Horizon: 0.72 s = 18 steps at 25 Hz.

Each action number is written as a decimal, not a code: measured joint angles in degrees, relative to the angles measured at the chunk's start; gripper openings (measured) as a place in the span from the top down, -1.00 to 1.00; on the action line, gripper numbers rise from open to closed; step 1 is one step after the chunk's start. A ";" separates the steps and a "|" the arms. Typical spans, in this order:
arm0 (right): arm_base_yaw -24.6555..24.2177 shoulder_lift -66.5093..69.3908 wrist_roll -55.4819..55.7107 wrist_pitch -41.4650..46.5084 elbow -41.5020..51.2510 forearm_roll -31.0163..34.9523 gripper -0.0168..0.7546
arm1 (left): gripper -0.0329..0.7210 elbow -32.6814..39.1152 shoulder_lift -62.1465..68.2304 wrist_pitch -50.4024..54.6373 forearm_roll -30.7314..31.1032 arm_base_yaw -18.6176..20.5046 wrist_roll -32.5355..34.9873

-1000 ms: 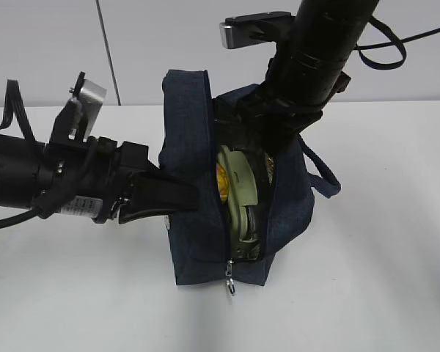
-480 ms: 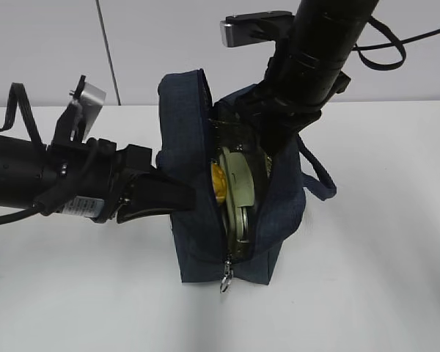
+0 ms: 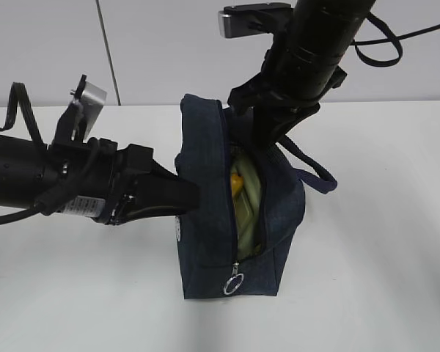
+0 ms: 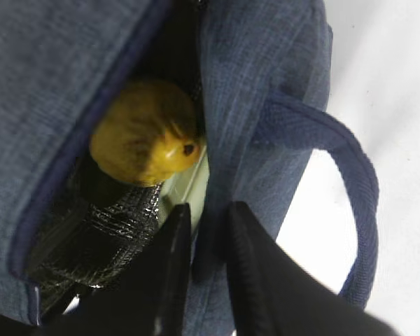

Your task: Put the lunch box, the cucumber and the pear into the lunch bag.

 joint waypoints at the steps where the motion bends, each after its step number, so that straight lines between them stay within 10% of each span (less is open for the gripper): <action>1: 0.00 0.00 0.00 0.00 0.00 0.03 0.53 | 0.36 -0.05 0.00 0.00 -0.05 0.00 0.00; 18: 0.00 0.00 0.15 0.39 0.00 0.13 0.11 | 0.00 -0.29 0.00 8.77 11.08 -0.17 -3.80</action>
